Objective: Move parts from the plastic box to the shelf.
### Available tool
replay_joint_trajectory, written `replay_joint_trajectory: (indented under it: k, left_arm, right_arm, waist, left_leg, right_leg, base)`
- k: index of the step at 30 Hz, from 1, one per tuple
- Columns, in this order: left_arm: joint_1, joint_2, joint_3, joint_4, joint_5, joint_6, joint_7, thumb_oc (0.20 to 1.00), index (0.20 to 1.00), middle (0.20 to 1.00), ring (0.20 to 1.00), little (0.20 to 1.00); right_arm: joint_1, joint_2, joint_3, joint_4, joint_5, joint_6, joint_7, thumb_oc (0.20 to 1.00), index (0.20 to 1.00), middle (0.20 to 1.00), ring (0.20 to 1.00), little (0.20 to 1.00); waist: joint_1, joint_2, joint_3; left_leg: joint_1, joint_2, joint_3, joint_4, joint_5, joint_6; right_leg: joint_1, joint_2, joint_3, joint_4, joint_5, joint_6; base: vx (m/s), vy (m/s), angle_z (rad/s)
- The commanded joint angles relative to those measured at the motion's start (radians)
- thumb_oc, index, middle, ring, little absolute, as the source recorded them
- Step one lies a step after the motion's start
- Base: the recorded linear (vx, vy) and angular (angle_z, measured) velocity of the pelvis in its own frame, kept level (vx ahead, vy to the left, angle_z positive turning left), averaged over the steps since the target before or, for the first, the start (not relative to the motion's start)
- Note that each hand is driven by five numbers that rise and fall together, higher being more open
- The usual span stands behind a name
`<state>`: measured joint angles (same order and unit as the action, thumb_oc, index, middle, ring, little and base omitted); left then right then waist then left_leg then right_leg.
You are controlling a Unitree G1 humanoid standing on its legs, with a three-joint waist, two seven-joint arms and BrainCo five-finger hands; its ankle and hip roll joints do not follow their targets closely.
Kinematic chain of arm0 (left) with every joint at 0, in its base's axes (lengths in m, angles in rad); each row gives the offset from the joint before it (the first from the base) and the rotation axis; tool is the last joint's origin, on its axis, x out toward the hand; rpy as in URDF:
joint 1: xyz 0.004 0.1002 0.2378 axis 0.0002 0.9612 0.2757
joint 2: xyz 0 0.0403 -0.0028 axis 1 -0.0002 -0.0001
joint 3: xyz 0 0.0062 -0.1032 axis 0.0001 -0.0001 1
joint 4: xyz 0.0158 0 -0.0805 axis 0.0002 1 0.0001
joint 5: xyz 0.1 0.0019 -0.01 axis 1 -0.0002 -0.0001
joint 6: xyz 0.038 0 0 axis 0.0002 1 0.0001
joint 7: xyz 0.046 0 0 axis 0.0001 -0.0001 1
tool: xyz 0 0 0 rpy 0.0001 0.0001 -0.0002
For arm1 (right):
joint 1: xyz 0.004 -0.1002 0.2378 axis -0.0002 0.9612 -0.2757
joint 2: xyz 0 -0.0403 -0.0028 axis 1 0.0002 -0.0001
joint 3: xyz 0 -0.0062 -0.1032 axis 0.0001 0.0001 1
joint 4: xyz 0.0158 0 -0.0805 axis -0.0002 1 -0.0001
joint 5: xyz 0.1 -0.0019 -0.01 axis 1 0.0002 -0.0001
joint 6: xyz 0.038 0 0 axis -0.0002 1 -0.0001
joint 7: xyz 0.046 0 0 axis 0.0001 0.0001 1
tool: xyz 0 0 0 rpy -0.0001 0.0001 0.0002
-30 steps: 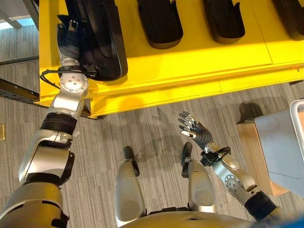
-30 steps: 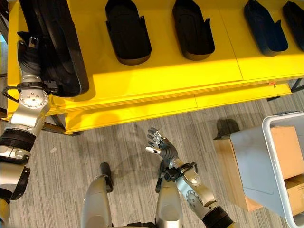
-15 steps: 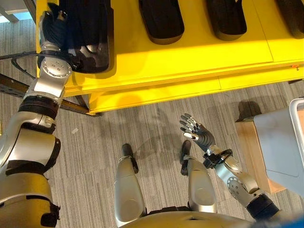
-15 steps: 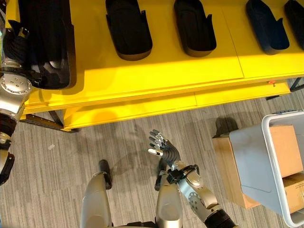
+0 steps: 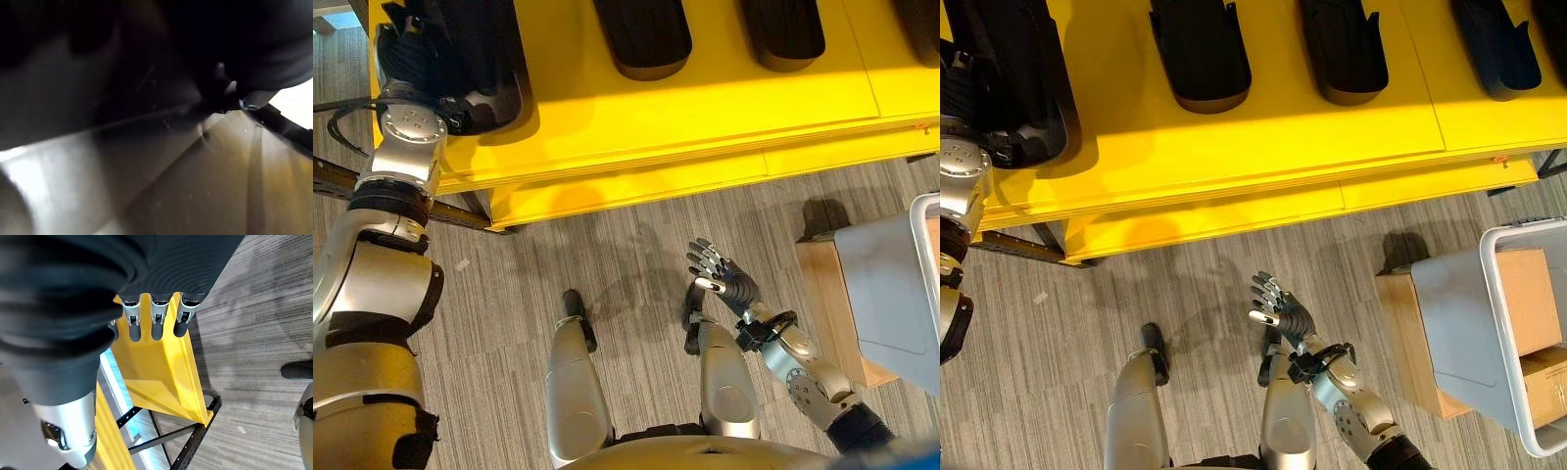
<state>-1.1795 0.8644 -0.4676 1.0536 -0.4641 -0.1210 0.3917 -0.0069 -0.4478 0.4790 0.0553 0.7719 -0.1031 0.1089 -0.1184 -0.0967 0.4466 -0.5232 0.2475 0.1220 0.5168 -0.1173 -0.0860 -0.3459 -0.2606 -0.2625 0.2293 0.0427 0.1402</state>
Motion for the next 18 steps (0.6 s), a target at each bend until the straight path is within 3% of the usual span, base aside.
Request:
replay_joint_trajectory:
  k: [1, 2, 3, 4, 17, 18]
  left_arm:
    - [-0.125, 0.014, 0.058, 0.024, -0.099, -0.088, 0.018, 0.2, 0.2, 0.2, 0.2, 0.2]
    - [-0.124, 0.013, 0.058, 0.024, -0.099, -0.088, 0.018, 0.2, 0.2, 0.2, 0.2, 0.2]
    - [-0.127, 0.019, 0.059, 0.026, -0.103, -0.085, 0.019, 0.2, 0.2, 0.2, 0.2, 0.2]
    - [-0.126, 0.019, 0.059, 0.026, -0.103, -0.085, 0.019, 0.2, 0.2, 0.2, 0.2, 0.2]
    - [-0.179, 0.05, 0.022, 0.076, -0.073, -0.062, 0.001, 0.2, 0.2, 0.2, 0.2, 0.2]
    - [-0.179, 0.051, 0.018, 0.075, -0.068, -0.058, 0.0, 0.347, 0.347, 0.347, 0.347, 0.347]
  right_arm:
    - [0.052, -0.021, -0.026, -0.075, 0.036, -0.025, 0.005, 1.0, 1.0, 1.0, 1.0, 1.0]
    - [0.053, -0.021, -0.026, -0.075, 0.036, -0.025, 0.005, 1.0, 1.0, 1.0, 1.0, 1.0]
    - [0.056, -0.024, -0.032, -0.077, 0.036, -0.024, 0.004, 1.0, 1.0, 1.0, 1.0, 1.0]
    - [0.058, -0.024, -0.031, -0.076, 0.036, -0.024, 0.004, 1.0, 1.0, 1.0, 1.0, 1.0]
    - [0.086, -0.053, -0.055, -0.078, 0.047, -0.019, 0.024, 1.0, 1.0, 1.0, 1.0, 1.0]
    - [0.089, -0.053, -0.06, -0.078, 0.045, -0.017, 0.023, 1.0, 1.0, 1.0, 1.0, 1.0]
  waist:
    - [0.015, -0.017, -0.062]
    - [0.018, -0.014, -0.063]
    - [0.014, -0.019, -0.062]
    - [0.016, -0.016, -0.063]
    - [0.008, -0.011, -0.072]
    - [0.007, -0.01, -0.074]
  left_leg:
    - [-0.029, 0.038, -0.037, 0.029, 0.0, -0.052]
    - [-0.016, 0.044, -0.039, 0.034, -0.025, -0.06]
    - [-0.029, 0.039, -0.035, 0.031, -0.002, -0.052]
    - [-0.017, 0.046, -0.037, 0.034, -0.026, -0.06]
    - [-0.029, 0.05, -0.031, 0.056, -0.038, -0.06]
    - [-0.029, 0.05, -0.03, 0.057, -0.039, -0.059]
  right_leg:
    - [0.004, -0.062, 0.091, -0.001, -0.026, 0.067]
    - [0.015, -0.056, 0.092, 0.004, -0.046, 0.072]
    - [0.003, -0.06, 0.094, -0.002, -0.026, 0.068]
    - [0.013, -0.055, 0.094, 0.002, -0.044, 0.073]
    - [-0.016, -0.056, 0.109, 0.026, -0.048, 0.078]
    - [-0.019, -0.057, 0.111, 0.028, -0.049, 0.078]
  base:
    - [0.08, 0.006, -0.02]
    - [0.0, 0.0, 0.0]
    - [0.08, 0.007, -0.05]
    - [0.01, 0.021, -0.07]
    - [0.01, 0.005, -0.02]
    - [0.0, 0.0, 0.0]
